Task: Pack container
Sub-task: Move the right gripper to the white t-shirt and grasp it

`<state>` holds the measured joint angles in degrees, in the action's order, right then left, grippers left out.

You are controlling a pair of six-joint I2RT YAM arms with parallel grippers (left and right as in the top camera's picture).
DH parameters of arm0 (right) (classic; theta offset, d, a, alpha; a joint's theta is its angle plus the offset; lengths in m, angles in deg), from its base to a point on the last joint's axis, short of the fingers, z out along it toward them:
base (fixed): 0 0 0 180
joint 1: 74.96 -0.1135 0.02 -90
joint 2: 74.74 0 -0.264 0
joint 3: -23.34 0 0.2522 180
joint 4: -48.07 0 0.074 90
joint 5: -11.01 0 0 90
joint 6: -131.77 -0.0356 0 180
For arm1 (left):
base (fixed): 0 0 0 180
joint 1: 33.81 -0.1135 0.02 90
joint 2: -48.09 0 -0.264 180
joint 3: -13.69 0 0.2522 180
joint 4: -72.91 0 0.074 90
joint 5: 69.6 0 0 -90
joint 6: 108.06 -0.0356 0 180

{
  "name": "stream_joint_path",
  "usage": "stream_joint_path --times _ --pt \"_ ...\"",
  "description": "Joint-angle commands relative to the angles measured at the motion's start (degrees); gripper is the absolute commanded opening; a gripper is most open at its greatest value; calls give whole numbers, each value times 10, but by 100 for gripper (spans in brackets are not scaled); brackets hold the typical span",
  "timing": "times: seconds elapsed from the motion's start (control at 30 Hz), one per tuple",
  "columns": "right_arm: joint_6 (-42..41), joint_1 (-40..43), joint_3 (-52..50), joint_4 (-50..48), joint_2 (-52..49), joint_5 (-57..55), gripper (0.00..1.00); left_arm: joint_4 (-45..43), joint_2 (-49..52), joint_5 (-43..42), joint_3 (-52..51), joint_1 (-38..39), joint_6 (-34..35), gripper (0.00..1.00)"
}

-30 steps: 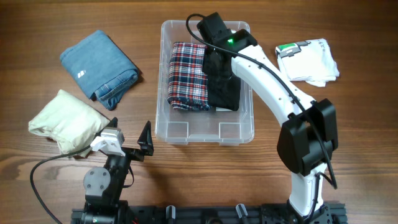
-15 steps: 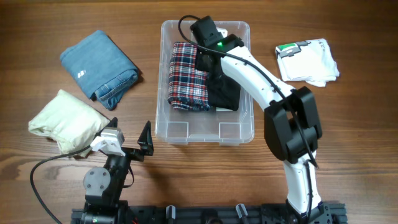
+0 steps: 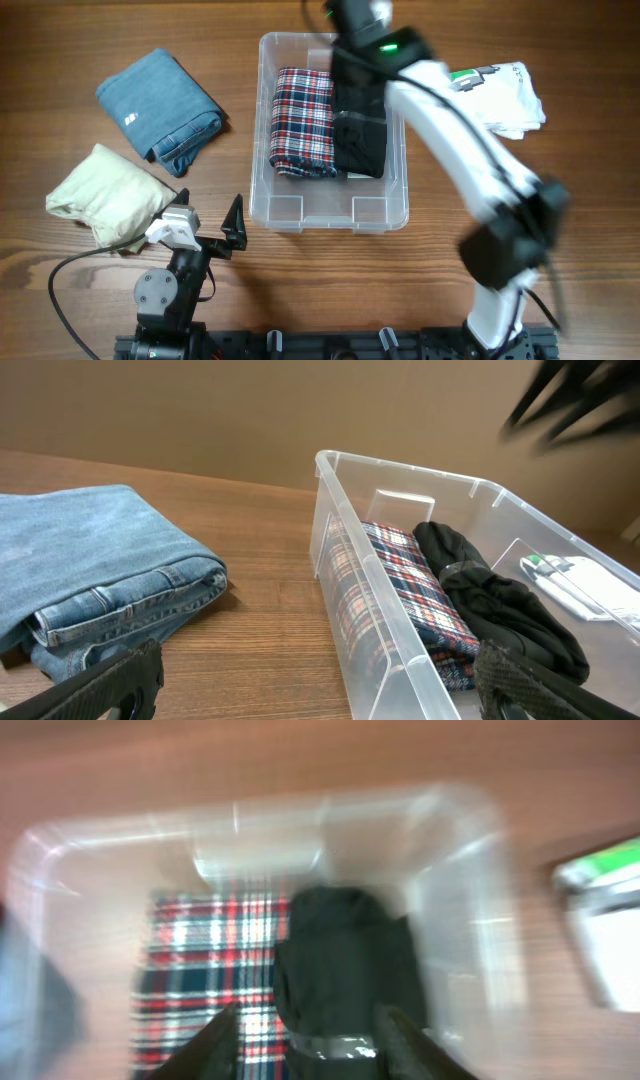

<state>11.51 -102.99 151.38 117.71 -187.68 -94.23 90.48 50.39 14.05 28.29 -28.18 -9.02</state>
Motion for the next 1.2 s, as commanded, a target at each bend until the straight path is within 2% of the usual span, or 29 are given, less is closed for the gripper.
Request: stream_joint_path --times 0.0,0.03,0.13,0.33,0.4,0.6,0.8,1.0,1.17 --pt "0 51 25 40 115 -49 72 -2 0 -5 -5 3 -9 100" --pt "-2 67 25 53 132 -49 77 -2 0 -5 -5 3 -9 100" --pt "-26 125 25 99 164 -43 81 -2 0 -5 -5 3 -9 100" --pt "-34 253 -3 156 148 47 90 -2 0 -5 -5 3 -9 100" --pt "-50 283 -23 159 137 75 99 -2 0 -5 -5 3 -9 100" --pt "-84 364 -102 134 103 217 100 -2 0 -5 -5 3 -9 100" --pt "-151 426 -222 52 94 309 100 -2 0 -5 -5 3 -9 100" --pt "-192 453 -363 -108 94 395 100 -2 0 -5 -5 3 -9 100" --pt "-218 454 -440 -190 93 398 100 -2 0 -5 -5 3 -9 100"
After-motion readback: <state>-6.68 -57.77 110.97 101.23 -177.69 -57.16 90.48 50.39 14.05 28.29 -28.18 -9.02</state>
